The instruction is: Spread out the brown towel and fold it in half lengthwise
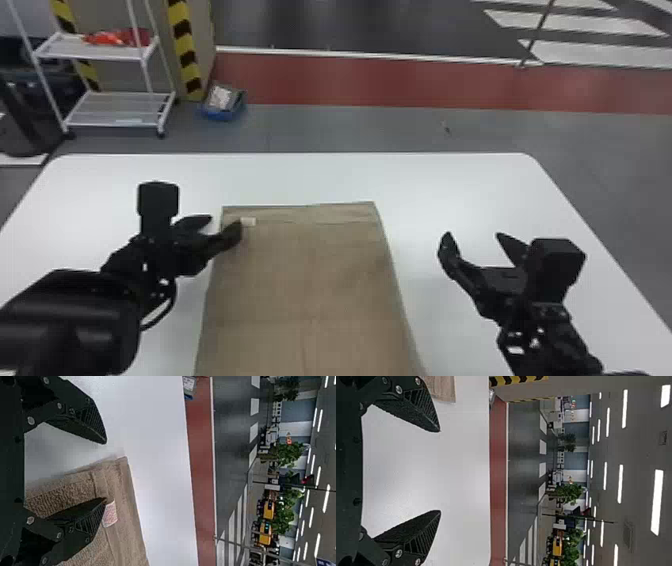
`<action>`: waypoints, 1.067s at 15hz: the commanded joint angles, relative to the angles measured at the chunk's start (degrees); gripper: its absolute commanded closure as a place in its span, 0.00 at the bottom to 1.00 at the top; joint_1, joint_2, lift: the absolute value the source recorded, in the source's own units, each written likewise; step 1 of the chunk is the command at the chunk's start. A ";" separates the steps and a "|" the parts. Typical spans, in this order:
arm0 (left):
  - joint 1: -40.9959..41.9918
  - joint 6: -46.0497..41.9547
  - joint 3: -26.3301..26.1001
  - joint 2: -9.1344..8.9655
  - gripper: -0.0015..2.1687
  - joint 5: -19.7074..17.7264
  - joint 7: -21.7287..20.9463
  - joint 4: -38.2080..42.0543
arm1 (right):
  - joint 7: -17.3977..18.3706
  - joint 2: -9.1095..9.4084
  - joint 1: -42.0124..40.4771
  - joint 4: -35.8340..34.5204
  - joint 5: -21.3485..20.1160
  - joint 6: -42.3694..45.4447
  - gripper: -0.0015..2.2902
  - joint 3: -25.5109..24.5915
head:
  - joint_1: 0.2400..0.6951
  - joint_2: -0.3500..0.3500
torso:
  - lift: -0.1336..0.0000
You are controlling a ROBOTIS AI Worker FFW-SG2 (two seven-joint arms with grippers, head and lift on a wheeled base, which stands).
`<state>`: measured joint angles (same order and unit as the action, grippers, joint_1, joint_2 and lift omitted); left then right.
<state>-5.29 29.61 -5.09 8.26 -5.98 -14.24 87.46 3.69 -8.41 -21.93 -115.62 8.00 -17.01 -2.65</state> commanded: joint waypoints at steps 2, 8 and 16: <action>0.10 -0.12 0.08 0.00 0.24 0.00 -0.09 0.07 | 0.00 0.06 0.14 0.22 0.09 0.00 0.07 0.02 | 1.00 0.36 | 0.07; 1.07 -0.65 0.34 0.00 0.31 0.09 -0.09 0.51 | 0.00 0.06 0.14 0.22 0.00 0.00 0.07 0.10 | 1.00 0.36 | 0.07; 2.83 -1.70 1.57 -0.08 0.30 0.09 0.35 2.01 | 0.00 0.15 0.14 0.22 0.00 0.00 0.07 0.28 | 1.00 0.37 | 0.07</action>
<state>-2.60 28.19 -3.56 8.18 -5.89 -13.79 89.41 3.69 -8.31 -21.80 -115.40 8.00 -17.01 -2.39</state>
